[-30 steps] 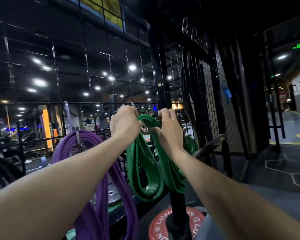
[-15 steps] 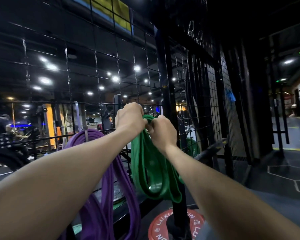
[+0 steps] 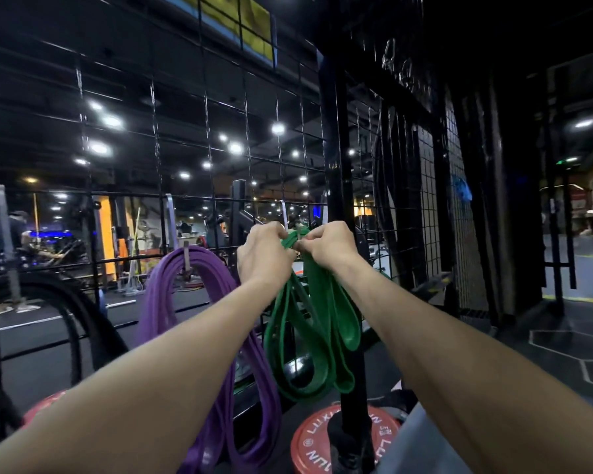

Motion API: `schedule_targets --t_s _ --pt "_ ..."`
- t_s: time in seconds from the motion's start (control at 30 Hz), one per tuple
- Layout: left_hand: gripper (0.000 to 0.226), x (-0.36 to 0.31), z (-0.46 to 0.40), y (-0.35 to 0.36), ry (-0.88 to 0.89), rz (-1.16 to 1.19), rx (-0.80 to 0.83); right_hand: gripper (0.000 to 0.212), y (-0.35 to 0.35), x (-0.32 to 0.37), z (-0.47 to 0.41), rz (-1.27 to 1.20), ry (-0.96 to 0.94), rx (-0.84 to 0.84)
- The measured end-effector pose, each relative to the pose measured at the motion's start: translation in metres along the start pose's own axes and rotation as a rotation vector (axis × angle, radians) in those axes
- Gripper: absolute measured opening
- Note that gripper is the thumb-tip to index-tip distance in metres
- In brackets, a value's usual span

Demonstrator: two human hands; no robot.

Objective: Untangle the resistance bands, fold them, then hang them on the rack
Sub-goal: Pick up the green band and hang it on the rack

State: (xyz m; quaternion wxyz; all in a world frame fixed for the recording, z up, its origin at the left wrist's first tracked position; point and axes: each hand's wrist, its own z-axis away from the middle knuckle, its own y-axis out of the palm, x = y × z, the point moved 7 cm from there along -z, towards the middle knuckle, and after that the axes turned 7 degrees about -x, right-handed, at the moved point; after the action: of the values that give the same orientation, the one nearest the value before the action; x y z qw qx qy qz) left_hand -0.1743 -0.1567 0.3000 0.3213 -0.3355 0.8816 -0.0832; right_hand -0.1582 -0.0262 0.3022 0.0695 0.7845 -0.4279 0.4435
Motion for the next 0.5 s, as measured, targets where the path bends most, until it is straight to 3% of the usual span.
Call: schedule_targets --t_s 0.1,0.23,0.37,0.5 --pt "0.027 0.005 0.009 0.005 -0.094 0.045 -0.007 0.017 0.000 0.002 0.001 0.079 -0.043 0.023" --pt "0.028 0.006 0.013 0.003 -0.070 0.024 -0.013 0.018 -0.004 0.001 0.007 0.088 -0.106 0.047" --pt "0.030 0.005 0.016 -0.002 -0.043 0.015 -0.030 0.015 -0.023 -0.013 0.017 -0.030 -0.154 -0.108" --pt "0.037 0.003 0.019 -0.004 -0.013 0.000 0.008 0.049 -0.018 -0.026 0.018 0.154 -0.240 -0.157"
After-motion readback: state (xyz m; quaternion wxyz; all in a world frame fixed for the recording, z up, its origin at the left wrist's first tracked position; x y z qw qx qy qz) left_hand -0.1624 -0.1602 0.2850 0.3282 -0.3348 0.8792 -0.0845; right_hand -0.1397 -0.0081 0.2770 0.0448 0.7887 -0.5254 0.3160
